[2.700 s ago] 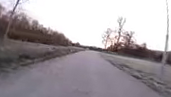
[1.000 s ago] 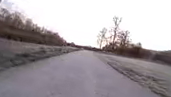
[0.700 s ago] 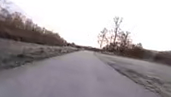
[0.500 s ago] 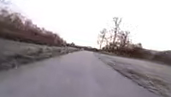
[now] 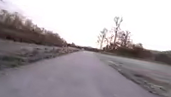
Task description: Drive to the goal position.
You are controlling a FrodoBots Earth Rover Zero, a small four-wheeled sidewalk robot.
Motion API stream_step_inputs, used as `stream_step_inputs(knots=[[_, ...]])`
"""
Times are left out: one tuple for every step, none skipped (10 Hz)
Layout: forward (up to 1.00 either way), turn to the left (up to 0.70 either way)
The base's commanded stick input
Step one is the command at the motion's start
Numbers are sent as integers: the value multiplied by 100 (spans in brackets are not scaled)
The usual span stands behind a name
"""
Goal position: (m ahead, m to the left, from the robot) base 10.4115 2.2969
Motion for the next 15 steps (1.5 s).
stream_step_inputs(knots=[[100,1],[100,1],[100,1],[100,1],[100,1],[100,1],[100,1],[100,1],[100,1],[100,1],[100,1],[100,1],[100,1],[100,1],[100,1]])
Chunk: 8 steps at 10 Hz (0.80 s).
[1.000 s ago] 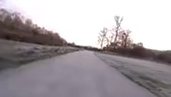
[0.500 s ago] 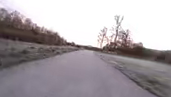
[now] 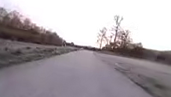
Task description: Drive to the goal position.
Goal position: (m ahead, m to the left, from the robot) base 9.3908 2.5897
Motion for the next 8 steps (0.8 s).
stream_step_inputs(knots=[[100,1],[100,1],[100,1],[100,1],[100,1],[100,1],[100,1],[100,1]])
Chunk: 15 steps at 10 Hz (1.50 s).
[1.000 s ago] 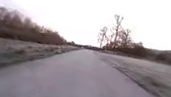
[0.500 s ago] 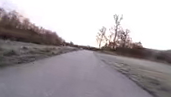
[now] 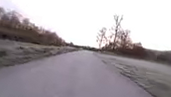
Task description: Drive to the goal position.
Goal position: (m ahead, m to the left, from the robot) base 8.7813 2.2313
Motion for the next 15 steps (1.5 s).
stream_step_inputs(knots=[[100,1],[100,1],[100,1],[100,1],[100,1],[100,1],[100,1],[100,1],[100,1],[100,1],[100,1],[100,1],[100,1],[100,1],[100,1]])
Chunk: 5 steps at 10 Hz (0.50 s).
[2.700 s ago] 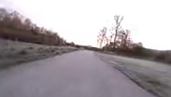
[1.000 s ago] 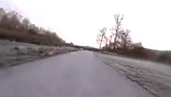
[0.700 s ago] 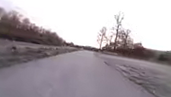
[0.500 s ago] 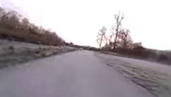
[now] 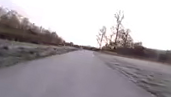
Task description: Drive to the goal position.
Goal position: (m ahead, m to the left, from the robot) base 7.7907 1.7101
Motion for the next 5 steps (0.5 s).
stream_step_inputs(knots=[[100,1],[100,1],[100,1],[100,1],[100,1]])
